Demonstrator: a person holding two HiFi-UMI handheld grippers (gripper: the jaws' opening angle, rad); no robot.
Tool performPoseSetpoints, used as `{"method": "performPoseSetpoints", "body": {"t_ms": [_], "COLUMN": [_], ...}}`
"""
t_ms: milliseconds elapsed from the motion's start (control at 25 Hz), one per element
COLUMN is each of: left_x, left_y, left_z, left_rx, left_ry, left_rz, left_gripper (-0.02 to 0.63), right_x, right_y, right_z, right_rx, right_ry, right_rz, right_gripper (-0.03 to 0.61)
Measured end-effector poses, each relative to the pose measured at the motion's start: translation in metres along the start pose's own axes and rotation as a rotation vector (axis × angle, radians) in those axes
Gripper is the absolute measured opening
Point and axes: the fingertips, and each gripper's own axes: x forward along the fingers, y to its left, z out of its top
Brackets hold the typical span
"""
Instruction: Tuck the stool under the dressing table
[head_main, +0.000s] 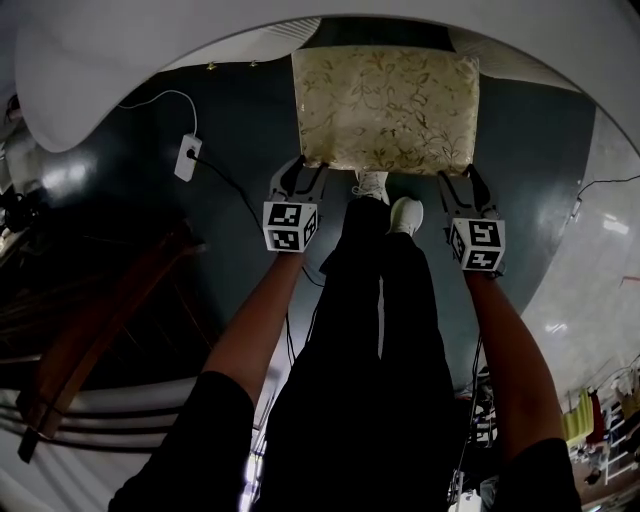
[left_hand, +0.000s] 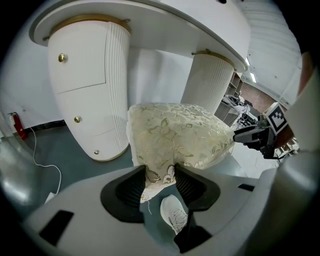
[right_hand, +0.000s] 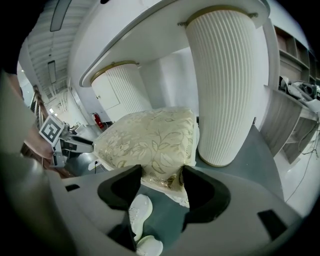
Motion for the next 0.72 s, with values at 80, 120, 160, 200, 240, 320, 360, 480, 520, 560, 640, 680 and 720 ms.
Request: {"method": "performPoseSetpoints", "body": {"t_ms": [80, 120, 160, 200, 240, 320, 360, 480, 520, 560, 640, 680, 720], "left_x": [-0.0003, -0.0009, -0.0015, -0.0017, -0.0011, 0.0002, 0.0003, -0.0005, -0.0006, -0.0007, -0.0006, -0.0004, -0.0003], "left_y": [-0.0009, 0.0002, 0.0013, 0.0019, 0.0018, 0.0006, 0.0002, 0.0009, 0.001, 0.0008, 0.0004, 0.0003, 0.0004], "left_z": [0.0012, 0.0001, -0.0016, -0.0034, -0.0046, -0.005, -0.0043, -0.0029, -0.0032, -0.0033, -0.0035, -0.003, -0.002], "left_rx": [0.008, 0.007, 0.004, -0.001, -0.004, -0.004, 0.0, 0.02, 0.023, 0.021, 0.014, 0.012, 0.013], "left_ry": [-0.021, -0.034, -0.047, -0.058, -0.068, -0.081, -0.085, -0.088, -0.088, -0.089, -0.093, -0.098, -0.103], "left_rz": [-0.011, -0.013, -0.013, -0.012, -0.011, -0.011, -0.014, -0.024, -0.026, -0.027, -0.03, -0.034, -0.039], "left_gripper": [0.195, 0.195, 0.195, 0.195, 0.195, 0.195, 0.196, 0.196, 0.196, 0.196, 0.196, 0.196, 0.196], "right_x": [-0.0012, -0.0013, -0.001, -0.0006, -0.0002, -0.0005, -0.0009, -0.0008, -0.0004, -0.0002, -0.0002, -0.0001, 0.0002], "right_y": [0.0002, 0.0017, 0.0031, 0.0038, 0.0035, 0.002, 0.0017, 0.0021, 0.0022, 0.0021, 0.0019, 0.0018, 0.0018], "right_z": [0.002, 0.0017, 0.0007, -0.0005, -0.0016, -0.0024, -0.0019, 0.0002, 0.0003, 0.0001, -0.0004, -0.0004, -0.0001], "right_rx": [-0.008, -0.009, -0.011, -0.012, -0.014, -0.016, -0.016, -0.016, -0.017, -0.019, -0.018, -0.017, -0.014], "right_ry": [-0.017, -0.022, -0.026, -0.03, -0.033, -0.04, -0.044, -0.053, -0.058, -0.062, -0.068, -0.069, -0.07], "right_rz": [-0.021, -0.028, -0.031, -0.033, -0.034, -0.043, -0.049, -0.063, -0.067, -0.071, -0.08, -0.084, -0.088], "right_gripper": [0.256, 0.256, 0.256, 0.256, 0.256, 0.256, 0.256, 0.256, 0.256, 0.256, 0.256, 0.256, 0.256]}}
